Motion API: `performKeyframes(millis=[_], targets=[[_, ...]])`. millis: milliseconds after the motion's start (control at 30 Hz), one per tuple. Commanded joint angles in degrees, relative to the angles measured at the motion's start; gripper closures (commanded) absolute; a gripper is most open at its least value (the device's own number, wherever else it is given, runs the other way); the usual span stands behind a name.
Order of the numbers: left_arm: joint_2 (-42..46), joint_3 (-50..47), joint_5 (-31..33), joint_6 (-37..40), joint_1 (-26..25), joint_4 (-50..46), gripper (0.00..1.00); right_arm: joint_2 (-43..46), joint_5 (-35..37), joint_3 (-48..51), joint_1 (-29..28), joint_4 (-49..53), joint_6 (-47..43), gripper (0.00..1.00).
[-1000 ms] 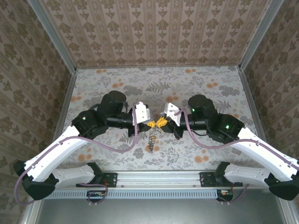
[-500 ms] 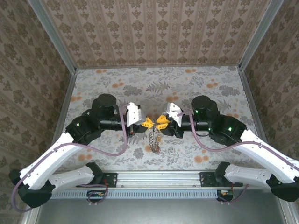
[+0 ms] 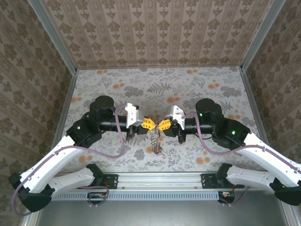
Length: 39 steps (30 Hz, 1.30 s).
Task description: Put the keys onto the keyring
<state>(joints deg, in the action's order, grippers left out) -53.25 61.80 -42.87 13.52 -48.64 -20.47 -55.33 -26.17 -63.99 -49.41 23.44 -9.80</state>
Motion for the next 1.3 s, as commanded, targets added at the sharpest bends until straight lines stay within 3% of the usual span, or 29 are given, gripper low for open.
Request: performKeyframes(millis=[0,100,200,300,433,1267], targets=[[1.8,-0.6,-3.0,-1.7,0.3,5.2,1.00,0.8,-1.1,0.9,-0.1,-1.6,0.9,0.94],[2.1,-1.5,-3.5,-2.6,0.6,7.1,1.00,1.6,-1.7,1.8,-0.1,-2.4,1.0,0.86],[2.4,-2.2,-4.2,-3.3,1.1,8.7,1.00,2.4,-2.7,2.5,-0.1,-3.0,1.1,0.84],[2.5,-2.6,-5.1,-3.9,1.5,9.9,1.00,2.7,-2.8,2.8,-0.1,-3.0,1.0,0.86],[2.5,-2.9,-5.9,-4.3,1.7,10.6,1.00,2.6,-3.1,2.8,0.0,-2.9,0.9,0.97],[2.4,-4.8,-10.4,-5.7,1.8,13.9,1.00,-3.4,-6.1,-2.0,0.5,-2.7,3.6,1.00]])
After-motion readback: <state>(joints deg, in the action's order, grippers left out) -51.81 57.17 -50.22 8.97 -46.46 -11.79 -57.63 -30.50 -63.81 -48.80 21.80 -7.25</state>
